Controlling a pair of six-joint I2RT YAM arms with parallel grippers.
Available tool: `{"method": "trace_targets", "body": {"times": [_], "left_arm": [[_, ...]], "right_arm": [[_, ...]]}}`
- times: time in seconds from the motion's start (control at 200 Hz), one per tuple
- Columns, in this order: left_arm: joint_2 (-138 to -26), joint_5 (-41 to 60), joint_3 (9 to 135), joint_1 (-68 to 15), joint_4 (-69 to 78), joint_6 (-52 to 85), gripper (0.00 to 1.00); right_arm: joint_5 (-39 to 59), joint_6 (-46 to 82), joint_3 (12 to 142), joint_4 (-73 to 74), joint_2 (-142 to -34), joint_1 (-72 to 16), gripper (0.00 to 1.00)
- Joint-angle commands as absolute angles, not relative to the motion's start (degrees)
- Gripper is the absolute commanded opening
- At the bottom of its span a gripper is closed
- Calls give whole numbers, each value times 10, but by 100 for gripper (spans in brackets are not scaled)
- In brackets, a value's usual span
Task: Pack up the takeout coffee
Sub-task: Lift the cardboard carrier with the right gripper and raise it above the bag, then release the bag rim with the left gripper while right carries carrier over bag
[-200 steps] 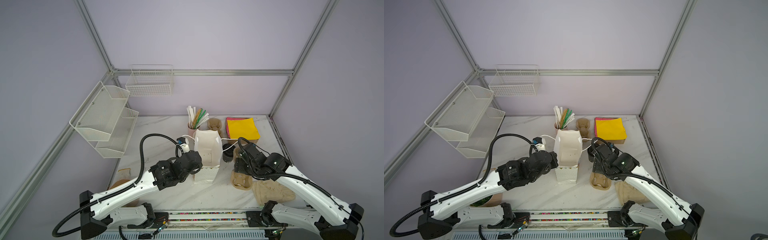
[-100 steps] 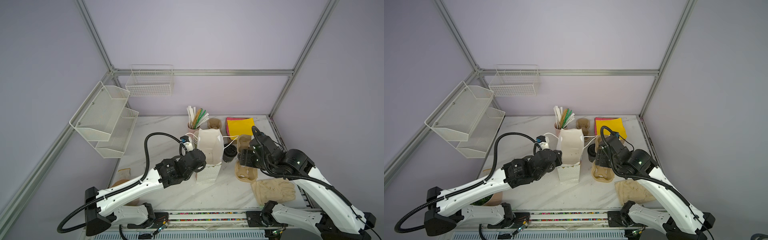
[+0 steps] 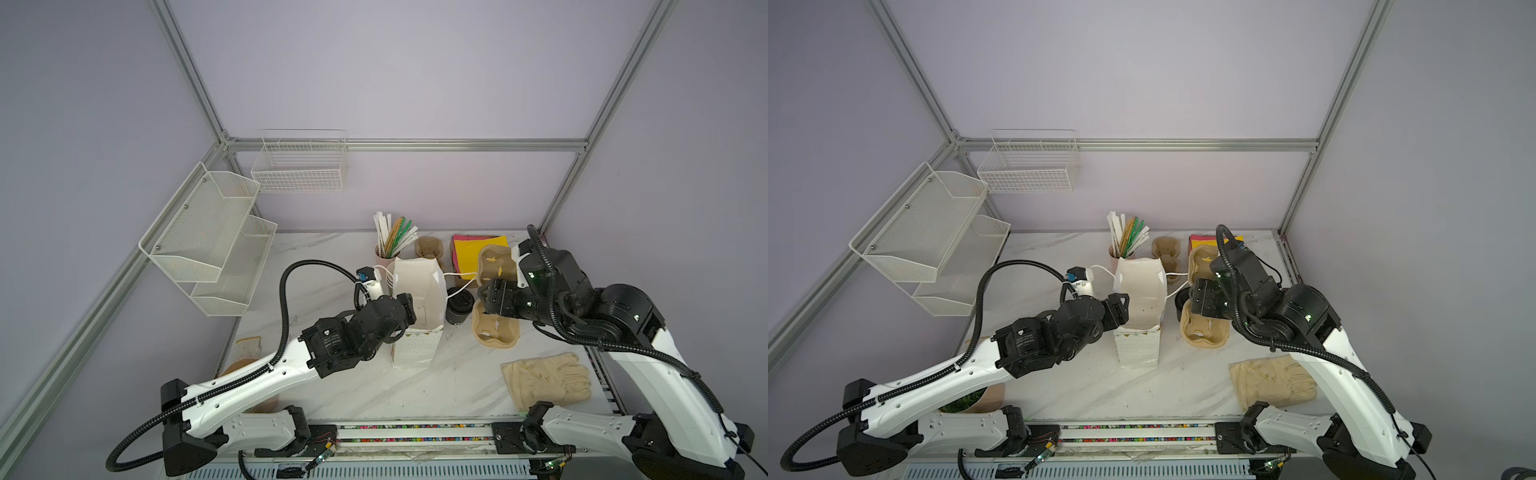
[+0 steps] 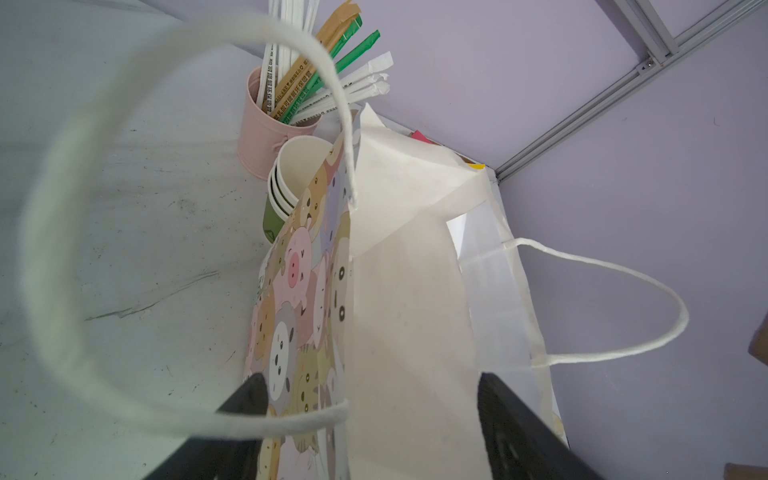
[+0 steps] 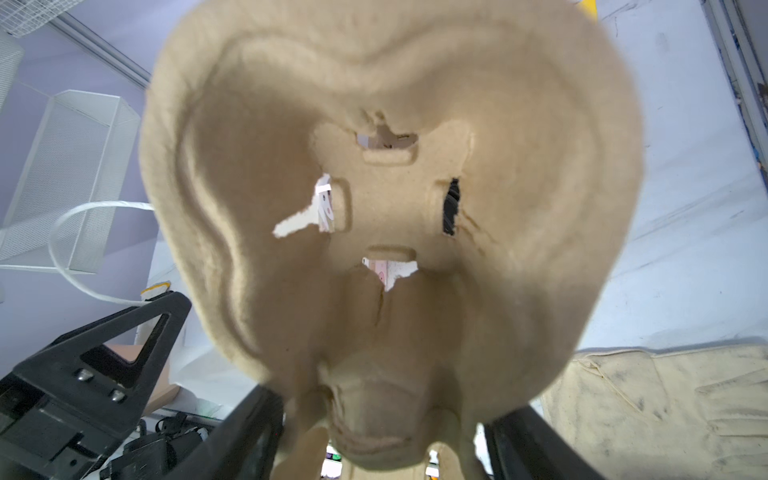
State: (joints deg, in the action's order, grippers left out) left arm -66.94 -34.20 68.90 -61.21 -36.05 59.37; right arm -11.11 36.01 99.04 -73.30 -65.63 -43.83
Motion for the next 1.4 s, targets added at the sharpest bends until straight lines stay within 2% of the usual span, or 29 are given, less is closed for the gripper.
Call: {"method": "trace_targets", "body": {"times": [0.0, 0.41, 0.645, 1.005, 1.395], "left_arm": [[-651, -371, 757, -613, -345, 545, 85], [-575, -461, 766, -613, -366, 377, 88], [-510, -527, 738, -613, -390, 239, 95], [-365, -592, 603, -613, -332, 100, 98], [-325, -616, 502, -613, -310, 85, 99]], "right_arm": [[-111, 345, 1032, -763, -667, -441, 75], [-39, 352, 1125, -732, -759, -442, 74], [-5, 381, 1151, -716, -820, -450, 74], [-42, 417, 1229, -736, -936, -526, 74], [-79, 411, 1259, -756, -1003, -526, 74]]}}
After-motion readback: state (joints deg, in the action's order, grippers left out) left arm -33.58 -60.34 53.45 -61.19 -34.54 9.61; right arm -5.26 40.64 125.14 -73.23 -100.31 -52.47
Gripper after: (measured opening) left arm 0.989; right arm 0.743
